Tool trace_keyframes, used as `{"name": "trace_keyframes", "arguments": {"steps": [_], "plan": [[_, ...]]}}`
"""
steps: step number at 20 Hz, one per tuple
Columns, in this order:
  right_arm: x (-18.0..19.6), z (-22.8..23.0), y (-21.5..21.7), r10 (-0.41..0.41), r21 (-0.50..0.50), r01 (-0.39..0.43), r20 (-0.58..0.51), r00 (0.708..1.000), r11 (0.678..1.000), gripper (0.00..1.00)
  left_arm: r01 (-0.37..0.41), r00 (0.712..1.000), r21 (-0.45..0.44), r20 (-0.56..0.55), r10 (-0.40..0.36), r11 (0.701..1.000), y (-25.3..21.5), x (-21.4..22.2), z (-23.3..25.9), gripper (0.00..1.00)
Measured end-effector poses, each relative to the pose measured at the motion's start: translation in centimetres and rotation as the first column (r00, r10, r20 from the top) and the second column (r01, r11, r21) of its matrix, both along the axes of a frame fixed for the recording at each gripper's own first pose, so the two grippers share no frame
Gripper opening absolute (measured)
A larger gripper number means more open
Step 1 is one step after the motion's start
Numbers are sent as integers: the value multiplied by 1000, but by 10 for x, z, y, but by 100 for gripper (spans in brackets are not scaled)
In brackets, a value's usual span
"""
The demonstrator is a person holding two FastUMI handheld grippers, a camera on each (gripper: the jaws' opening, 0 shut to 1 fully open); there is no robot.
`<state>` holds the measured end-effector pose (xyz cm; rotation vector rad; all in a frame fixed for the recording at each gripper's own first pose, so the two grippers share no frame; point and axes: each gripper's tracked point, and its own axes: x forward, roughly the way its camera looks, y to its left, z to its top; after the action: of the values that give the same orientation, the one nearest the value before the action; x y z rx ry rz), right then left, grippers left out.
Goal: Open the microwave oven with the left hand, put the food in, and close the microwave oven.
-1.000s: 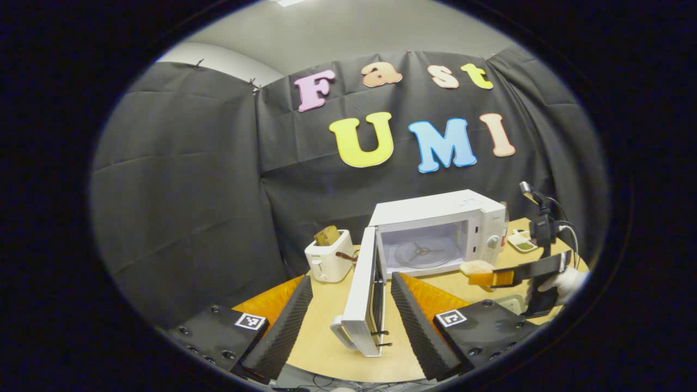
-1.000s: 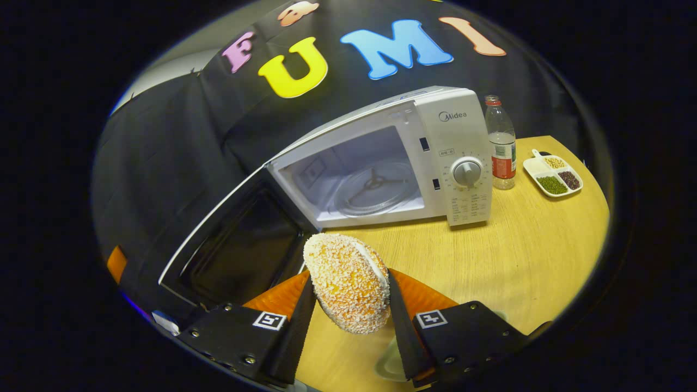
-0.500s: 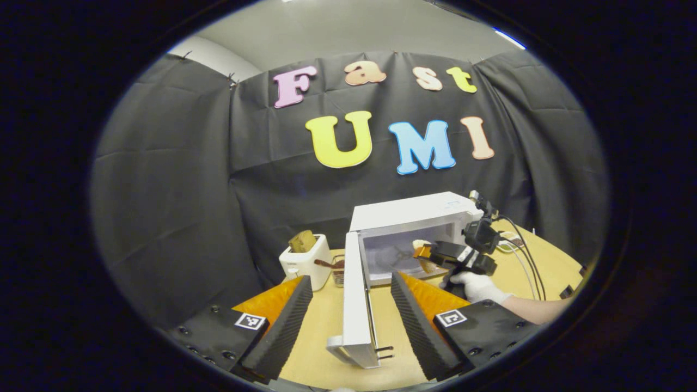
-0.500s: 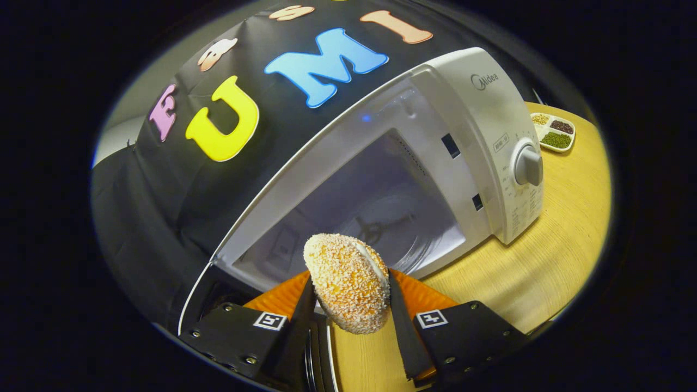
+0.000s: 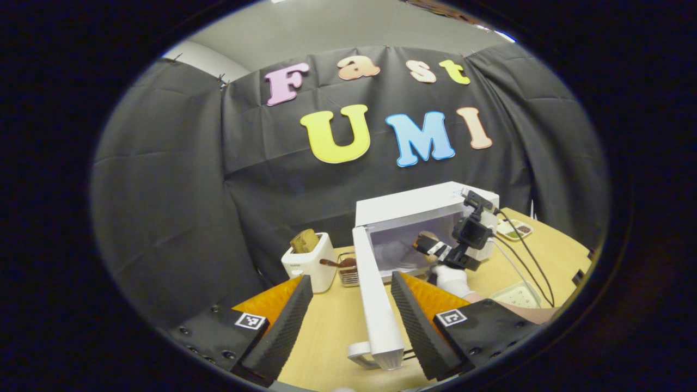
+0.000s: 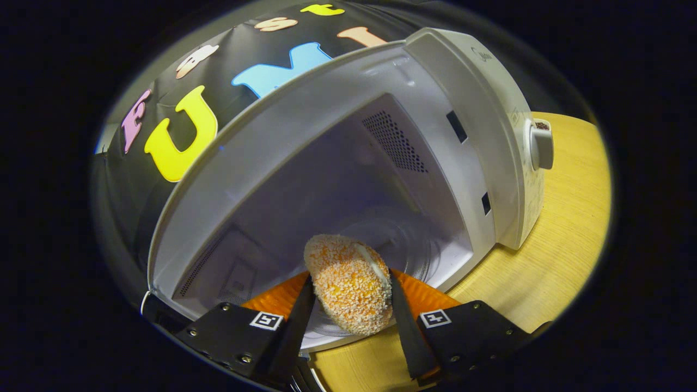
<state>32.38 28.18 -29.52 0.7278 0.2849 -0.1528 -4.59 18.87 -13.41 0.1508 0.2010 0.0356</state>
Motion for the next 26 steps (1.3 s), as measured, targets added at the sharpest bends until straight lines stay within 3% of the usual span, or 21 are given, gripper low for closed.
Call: {"name": "trace_keyframes", "arguments": {"steps": [2,3,5,10,11,16,21,23,24,26], "plan": [[0,-7,2,-8,-6,8,-25,1000,1000,79,-7,1000,1,4,7,1000,6,-3,0,94],[-4,-3,-2,-19,-27,19,-23,1000,999,90,-11,1000,-9,5,11,1000,8,-4,-1,94],[-7,11,-9,-46,-73,47,19,999,996,96,-21,1000,-10,3,21,1000,13,-5,-1,97],[-37,26,-24,-9,-104,11,15,1000,995,97,-53,998,20,41,52,998,29,-13,9,100],[-47,33,-30,5,-122,-3,21,1000,993,97,-79,996,24,52,77,997,37,-16,10,95],[-114,76,-84,48,-159,-43,28,998,986,96,-171,985,56,41,168,984,82,-41,-18,98],[-175,115,-143,130,-334,-110,37,991,936,96,-269,963,41,-21,270,962,126,-75,-62,100],[-199,135,-163,154,-420,-113,66,986,900,97,-283,959,17,-29,283,959,132,-80,-78,95],[-212,140,-170,171,-459,-119,74,982,880,96,-285,958,11,-42,285,958,132,-81,-89,100],[-236,155,-179,211,-529,-134,89,973,838,96,-267,962,10,-53,268,964,124,-79,-107,97]]}}
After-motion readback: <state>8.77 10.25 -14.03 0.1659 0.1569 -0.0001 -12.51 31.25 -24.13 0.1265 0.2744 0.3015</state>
